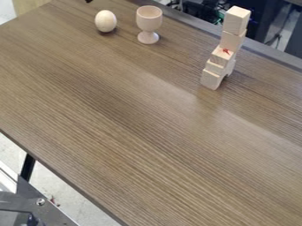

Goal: Put the ball into the cup

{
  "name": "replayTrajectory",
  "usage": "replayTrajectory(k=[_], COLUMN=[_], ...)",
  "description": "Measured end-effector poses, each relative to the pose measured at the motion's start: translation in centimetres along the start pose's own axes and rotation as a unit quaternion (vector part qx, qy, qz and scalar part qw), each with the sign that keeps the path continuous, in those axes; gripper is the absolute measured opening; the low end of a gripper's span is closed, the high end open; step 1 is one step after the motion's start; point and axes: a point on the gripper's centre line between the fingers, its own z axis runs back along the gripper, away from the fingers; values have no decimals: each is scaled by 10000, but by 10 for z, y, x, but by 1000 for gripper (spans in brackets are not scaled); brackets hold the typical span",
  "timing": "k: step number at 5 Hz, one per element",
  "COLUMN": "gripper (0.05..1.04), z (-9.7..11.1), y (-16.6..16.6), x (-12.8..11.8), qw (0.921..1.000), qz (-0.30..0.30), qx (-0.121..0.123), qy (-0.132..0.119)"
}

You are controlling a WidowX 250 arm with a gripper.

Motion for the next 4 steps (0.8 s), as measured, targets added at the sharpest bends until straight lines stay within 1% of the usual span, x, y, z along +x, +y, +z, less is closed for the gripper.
replayTrajectory(k=[1,2,3,4], gripper=[1001,1001,1001,1001], z=[-11,-25,-31,-48], y=[-1,4,11,18], x=[-4,14,37,57], qw=[9998,9999,9998,9992], qz=[13,67,188,342], qx=[-54,-40,65,128], qy=[184,142,-99,-185])
